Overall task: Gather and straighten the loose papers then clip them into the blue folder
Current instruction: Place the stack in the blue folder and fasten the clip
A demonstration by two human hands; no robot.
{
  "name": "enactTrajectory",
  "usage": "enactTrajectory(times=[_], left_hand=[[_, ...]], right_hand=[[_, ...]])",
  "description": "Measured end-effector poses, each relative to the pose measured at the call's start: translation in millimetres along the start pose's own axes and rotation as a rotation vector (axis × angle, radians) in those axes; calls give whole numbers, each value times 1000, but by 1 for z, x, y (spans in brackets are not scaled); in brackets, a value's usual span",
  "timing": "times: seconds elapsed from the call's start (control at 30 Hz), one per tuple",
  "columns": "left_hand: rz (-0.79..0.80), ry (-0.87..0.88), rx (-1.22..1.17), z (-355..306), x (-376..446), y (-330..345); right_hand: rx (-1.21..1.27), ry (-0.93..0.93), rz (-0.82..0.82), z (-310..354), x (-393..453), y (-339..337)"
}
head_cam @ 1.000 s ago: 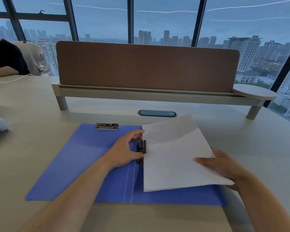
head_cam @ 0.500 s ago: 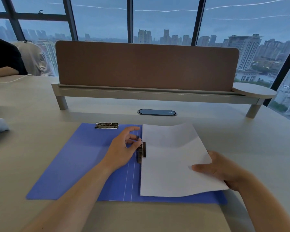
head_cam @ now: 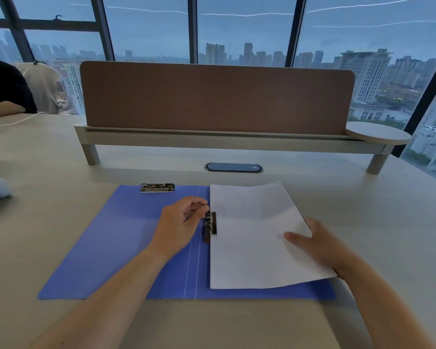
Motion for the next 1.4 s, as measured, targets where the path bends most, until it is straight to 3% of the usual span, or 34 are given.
enactTrajectory(times=[0.3,0.43,0.5,0.57,0.67,0.73,0.9,1.23,1.4], left_hand=[[14,80,91,-6,-4,-2],[48,82,109,-5,-8,-4],[70,63,86,-3,-9,-4],[83,50,67,-2,-10,-4],[98,48,79,-1,-11,-4],[128,46,85,0,-12,-3],[214,61,119,5,-19,-1],[357,273,415,10,-27,3],[340,346,499,5,-28,3]], right_hand=[[-542,-25,-295,6,-2,-7],[-724,-156,-330,25,-15,-5],[-703,-292,-277,35,-22,9],[-703,-367,-115,37,-28,34],[-819,-345,166,28,-33,71],[-862,-310,248,23,-33,80],[-939,-301,274,15,-31,82],[-961,-290,284,13,-29,84],[-960,-287,284,12,-28,84]])
Point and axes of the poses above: each hand's wrist, its own x-axis towards the middle knuckle, its own y-axis out of the palm, z = x × y, the point moved 5 cm from there along x, towards the middle knuckle, and after that the axes turned 13 degrees about x, right-handed, at the moved point
